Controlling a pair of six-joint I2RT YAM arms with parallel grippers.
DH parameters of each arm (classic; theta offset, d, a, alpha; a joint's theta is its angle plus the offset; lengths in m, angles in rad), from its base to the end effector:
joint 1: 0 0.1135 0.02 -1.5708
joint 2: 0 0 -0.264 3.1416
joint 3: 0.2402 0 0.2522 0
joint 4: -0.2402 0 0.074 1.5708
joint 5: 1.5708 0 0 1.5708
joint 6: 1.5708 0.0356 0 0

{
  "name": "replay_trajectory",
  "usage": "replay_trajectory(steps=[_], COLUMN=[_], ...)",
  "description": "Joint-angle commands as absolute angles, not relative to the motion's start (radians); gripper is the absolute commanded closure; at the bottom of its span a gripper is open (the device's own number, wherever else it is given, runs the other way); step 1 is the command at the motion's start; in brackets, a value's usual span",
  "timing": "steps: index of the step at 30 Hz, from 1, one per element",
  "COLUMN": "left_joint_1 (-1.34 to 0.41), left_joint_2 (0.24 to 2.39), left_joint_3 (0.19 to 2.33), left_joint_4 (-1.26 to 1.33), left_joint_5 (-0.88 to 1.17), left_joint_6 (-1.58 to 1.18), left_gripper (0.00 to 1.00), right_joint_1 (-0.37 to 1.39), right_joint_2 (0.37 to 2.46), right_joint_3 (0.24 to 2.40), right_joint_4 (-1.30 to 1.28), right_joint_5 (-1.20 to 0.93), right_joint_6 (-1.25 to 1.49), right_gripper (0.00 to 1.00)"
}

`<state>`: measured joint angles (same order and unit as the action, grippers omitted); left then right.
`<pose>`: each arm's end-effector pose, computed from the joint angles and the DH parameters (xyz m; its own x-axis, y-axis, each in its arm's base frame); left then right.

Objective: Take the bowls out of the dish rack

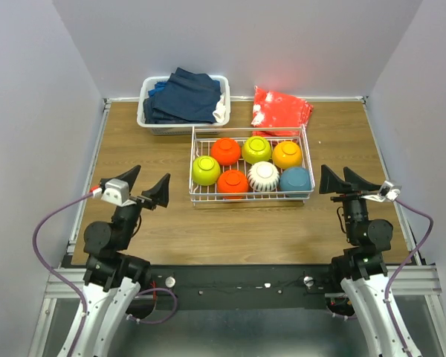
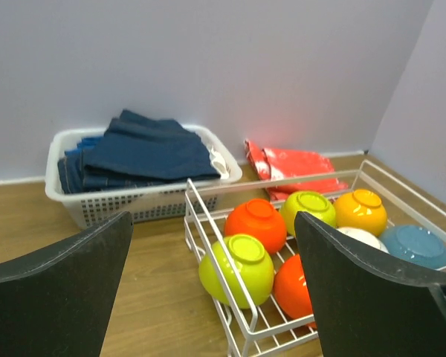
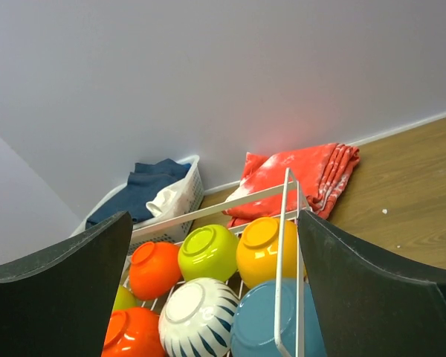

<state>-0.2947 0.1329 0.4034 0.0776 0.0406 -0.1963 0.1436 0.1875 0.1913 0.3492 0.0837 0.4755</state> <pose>0.0774 -0.0250 0.3091 0.2564 -0.2815 -0.9247 0.3841 0.9075 -0.1698 0.1074 0.0125 0.2615 0.2745 0.5006 -0.8210 -0.2144 0.8642 0.4553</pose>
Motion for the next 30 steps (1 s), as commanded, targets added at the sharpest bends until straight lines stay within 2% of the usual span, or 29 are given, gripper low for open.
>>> replay_trajectory(steps=[1,15,22,30], left_joint_1=[-0.287,-0.296,-0.386,-0.62], left_joint_2=[0.261,0.788,1.015,1.305], left_joint_3=[0.469,0.856,1.073,1.324], left_joint_4=[0.02,-0.306,-0.475,-0.676], left_joint_5=[0.066,-0.028,-0.064,-0.403], left_joint_6=[-0.242,-0.298,-0.304,-0.249], left_gripper=[0.01,0.01,0.01,0.01], right_joint_1=[0.14,0.14,0.141,0.14], right_joint_2=[0.176,0.308,0.351,0.337], right_joint_3=[0.229,0.273,0.273,0.272], right_joint_4=[0.313,0.273,0.282,0.272], right_joint_5=[0.075,0.008,-0.028,-0.026], right_joint_6=[0.498,0.525,0.54,0.535], right_gripper=[0.0,0.0,0.0,0.0])
